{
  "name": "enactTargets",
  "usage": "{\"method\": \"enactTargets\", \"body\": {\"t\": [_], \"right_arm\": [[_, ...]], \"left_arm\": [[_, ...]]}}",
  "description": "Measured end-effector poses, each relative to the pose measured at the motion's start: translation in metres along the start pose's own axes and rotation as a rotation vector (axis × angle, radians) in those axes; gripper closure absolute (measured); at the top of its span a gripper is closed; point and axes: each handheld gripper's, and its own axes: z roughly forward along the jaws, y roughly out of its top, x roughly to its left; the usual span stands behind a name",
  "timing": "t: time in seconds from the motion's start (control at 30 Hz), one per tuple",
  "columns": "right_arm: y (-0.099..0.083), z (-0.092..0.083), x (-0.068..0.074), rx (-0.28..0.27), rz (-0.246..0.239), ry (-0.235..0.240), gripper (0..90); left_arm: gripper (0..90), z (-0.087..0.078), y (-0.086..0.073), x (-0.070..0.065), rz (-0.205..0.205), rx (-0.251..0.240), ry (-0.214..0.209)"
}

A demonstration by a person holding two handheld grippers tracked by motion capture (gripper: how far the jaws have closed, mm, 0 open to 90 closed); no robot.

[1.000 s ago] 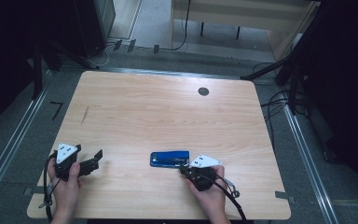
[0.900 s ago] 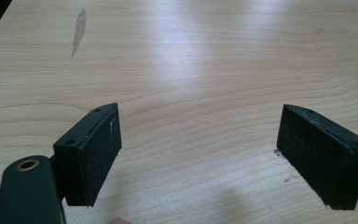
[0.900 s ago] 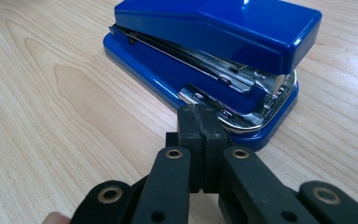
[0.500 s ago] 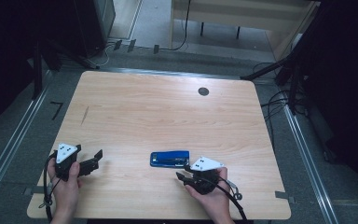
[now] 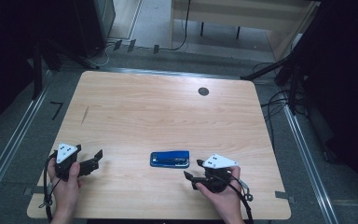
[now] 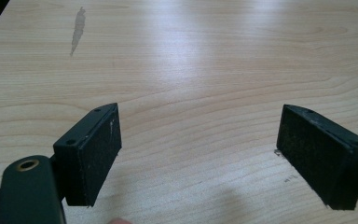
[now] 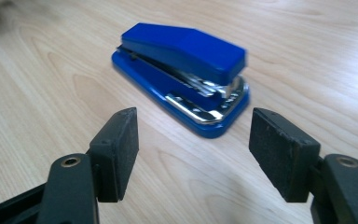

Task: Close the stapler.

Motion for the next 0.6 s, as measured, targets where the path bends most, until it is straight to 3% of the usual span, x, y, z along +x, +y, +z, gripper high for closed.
{"method": "enactTargets", "body": {"t": [0.2,0.6], "right_arm": [[-0.001,-0.012,-0.012,-0.021,0.021,-0.02,26.5],[-0.011,-0.035,-0.041,-0.052,0.073,-0.073,24.6]], "left_arm": [[14.2,0.0,0.0,0.0,0.002,0.001,0.0],[14.3,0.0,0.0,0.0,0.003,0.003,0.0]]}}
